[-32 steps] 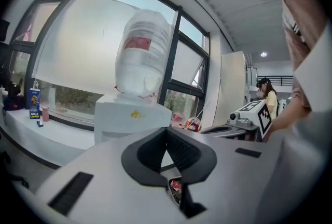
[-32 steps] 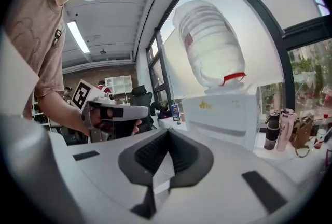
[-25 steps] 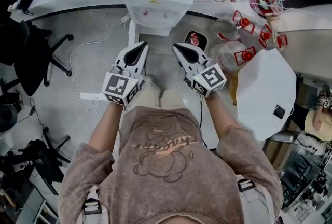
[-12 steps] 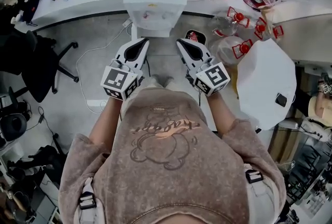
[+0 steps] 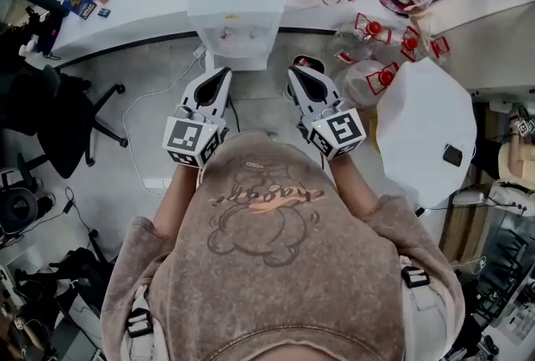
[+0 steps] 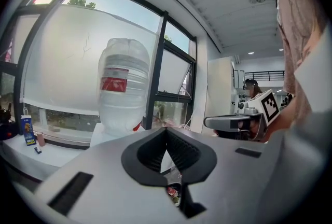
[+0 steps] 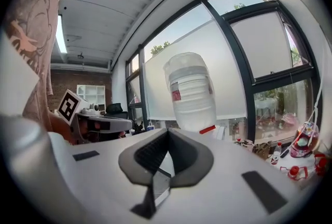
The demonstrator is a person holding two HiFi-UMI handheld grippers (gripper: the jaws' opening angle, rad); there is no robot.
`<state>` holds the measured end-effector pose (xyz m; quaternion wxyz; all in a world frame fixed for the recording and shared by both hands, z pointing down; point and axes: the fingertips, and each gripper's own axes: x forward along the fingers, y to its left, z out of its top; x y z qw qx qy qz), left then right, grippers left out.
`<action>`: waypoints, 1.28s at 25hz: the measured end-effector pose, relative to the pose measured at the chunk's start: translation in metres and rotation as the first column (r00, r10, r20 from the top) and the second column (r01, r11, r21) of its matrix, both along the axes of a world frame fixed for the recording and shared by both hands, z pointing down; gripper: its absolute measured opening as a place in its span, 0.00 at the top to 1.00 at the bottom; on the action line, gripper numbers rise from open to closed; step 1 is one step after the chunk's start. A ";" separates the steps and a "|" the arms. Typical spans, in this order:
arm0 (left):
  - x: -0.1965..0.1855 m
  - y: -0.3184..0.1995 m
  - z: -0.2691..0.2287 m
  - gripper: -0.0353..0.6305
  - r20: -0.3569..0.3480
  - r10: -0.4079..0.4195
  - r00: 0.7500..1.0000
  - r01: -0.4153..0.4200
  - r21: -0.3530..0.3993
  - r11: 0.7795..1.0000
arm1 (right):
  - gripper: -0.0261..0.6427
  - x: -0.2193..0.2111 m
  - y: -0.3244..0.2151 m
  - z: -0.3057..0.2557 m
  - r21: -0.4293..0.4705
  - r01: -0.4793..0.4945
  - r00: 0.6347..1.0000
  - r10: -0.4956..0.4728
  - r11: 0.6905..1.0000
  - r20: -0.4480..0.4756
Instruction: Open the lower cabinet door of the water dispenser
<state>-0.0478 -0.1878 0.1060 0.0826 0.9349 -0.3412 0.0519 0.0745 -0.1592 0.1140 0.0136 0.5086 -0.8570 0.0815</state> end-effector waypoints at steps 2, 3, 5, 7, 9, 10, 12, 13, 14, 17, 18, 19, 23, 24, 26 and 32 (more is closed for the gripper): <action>0.000 0.001 0.003 0.93 0.000 -0.009 1.000 0.009 0.008 1.000 | 0.95 0.006 0.002 0.002 0.009 -0.017 1.000 0.018 1.000 -0.022; 0.001 0.002 0.004 0.93 0.001 -0.012 1.000 0.012 0.014 1.000 | 0.95 0.010 0.004 0.004 0.008 -0.033 0.999 0.033 0.999 -0.028; 0.004 0.004 0.009 0.93 0.005 -0.013 1.000 0.013 0.021 1.000 | 0.95 0.019 0.007 0.010 -0.002 -0.066 0.997 0.066 0.998 -0.026; 0.005 0.006 0.015 0.93 0.002 -0.014 1.000 0.014 0.018 1.000 | 0.95 0.024 0.011 0.015 -0.009 -0.089 0.996 0.089 0.996 -0.020; 0.004 0.007 0.019 0.93 -0.006 -0.021 1.000 0.021 0.004 1.000 | 0.95 0.026 0.014 0.018 -0.014 -0.100 0.995 0.100 0.995 -0.017; 0.002 0.007 0.020 0.93 -0.012 -0.027 1.000 0.027 -0.001 1.000 | 0.95 0.026 0.015 0.019 -0.016 -0.104 0.994 0.104 0.994 -0.016; -0.001 0.007 0.020 0.93 -0.022 -0.043 0.999 0.043 -0.005 0.999 | 0.95 0.026 0.018 0.020 -0.017 -0.111 0.994 0.111 0.994 -0.015; -0.002 0.008 0.019 0.93 -0.025 -0.050 0.998 0.050 -0.004 0.999 | 0.95 0.026 0.020 0.021 -0.017 -0.113 0.993 0.113 0.993 -0.015; -0.003 0.008 0.018 0.93 -0.027 -0.056 0.998 0.055 -0.005 0.998 | 0.95 0.027 0.021 0.021 -0.017 -0.115 0.993 0.115 0.993 -0.015; -0.005 0.009 0.017 0.93 -0.025 -0.065 0.998 0.065 -0.004 0.998 | 0.95 0.029 0.024 0.021 -0.014 -0.117 0.993 0.117 0.993 -0.017; -0.006 0.010 0.017 0.93 -0.024 -0.067 0.997 0.067 -0.003 0.998 | 0.95 0.030 0.025 0.021 -0.013 -0.117 0.993 0.117 0.993 -0.017; -0.006 0.011 0.018 0.93 -0.023 -0.069 0.997 0.069 -0.002 0.998 | 0.95 0.031 0.026 0.022 -0.011 -0.117 0.993 0.117 0.993 -0.017; -0.005 0.015 0.018 0.93 -0.024 -0.074 0.997 0.074 -0.006 0.997 | 0.95 0.032 0.028 0.022 -0.007 -0.115 0.993 0.115 0.993 -0.019; -0.005 0.015 0.018 0.93 -0.023 -0.074 0.997 0.074 -0.006 0.997 | 0.95 0.032 0.028 0.022 -0.008 -0.115 0.993 0.115 0.993 -0.020; -0.005 0.017 0.017 0.93 -0.020 -0.074 0.997 0.074 -0.007 0.997 | 0.95 0.033 0.029 0.022 -0.011 -0.114 0.993 0.114 0.993 -0.021; -0.005 0.021 0.019 0.93 -0.013 -0.084 0.996 0.083 -0.018 0.996 | 0.95 0.033 0.032 0.023 -0.015 -0.115 0.993 0.114 0.993 -0.026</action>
